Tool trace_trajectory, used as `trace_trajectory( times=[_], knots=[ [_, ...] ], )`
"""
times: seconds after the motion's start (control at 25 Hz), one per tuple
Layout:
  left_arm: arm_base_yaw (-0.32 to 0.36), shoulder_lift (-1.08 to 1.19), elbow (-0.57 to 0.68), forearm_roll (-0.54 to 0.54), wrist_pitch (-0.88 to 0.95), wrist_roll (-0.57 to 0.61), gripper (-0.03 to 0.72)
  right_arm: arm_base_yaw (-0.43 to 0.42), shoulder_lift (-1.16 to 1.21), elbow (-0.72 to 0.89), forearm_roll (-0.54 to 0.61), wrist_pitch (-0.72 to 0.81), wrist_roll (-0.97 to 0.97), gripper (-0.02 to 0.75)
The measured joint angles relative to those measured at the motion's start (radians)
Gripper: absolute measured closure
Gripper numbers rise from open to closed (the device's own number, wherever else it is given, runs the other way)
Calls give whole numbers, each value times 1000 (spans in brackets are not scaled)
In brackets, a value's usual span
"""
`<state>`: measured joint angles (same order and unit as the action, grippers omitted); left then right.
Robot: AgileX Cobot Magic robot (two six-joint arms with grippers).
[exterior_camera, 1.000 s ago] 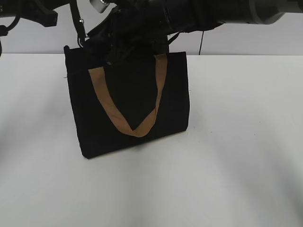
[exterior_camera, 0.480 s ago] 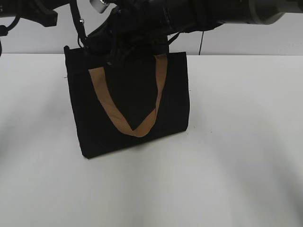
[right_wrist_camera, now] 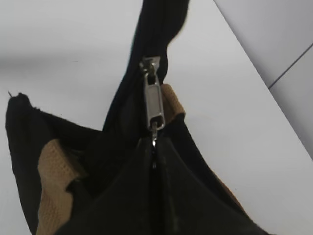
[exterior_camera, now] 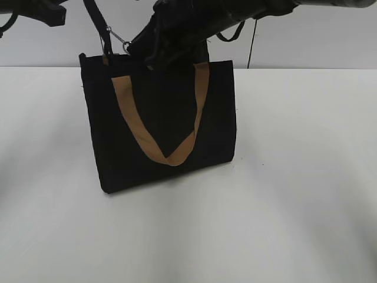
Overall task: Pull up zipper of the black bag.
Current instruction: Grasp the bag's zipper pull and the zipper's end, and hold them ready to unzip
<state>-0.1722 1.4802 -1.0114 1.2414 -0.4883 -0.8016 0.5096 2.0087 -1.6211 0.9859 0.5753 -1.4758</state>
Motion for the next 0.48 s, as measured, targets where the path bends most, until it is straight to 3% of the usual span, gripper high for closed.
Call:
trace_trajectory(
  times=[0.12, 0.48],
  knots=[
    [0, -7, 0, 4, 5, -23, 669, 0, -19, 0, -100, 10, 103, 752],
    [-1, -30, 0, 31, 49, -67, 669, 0, -59, 0, -212, 53, 234, 752]
  ],
)
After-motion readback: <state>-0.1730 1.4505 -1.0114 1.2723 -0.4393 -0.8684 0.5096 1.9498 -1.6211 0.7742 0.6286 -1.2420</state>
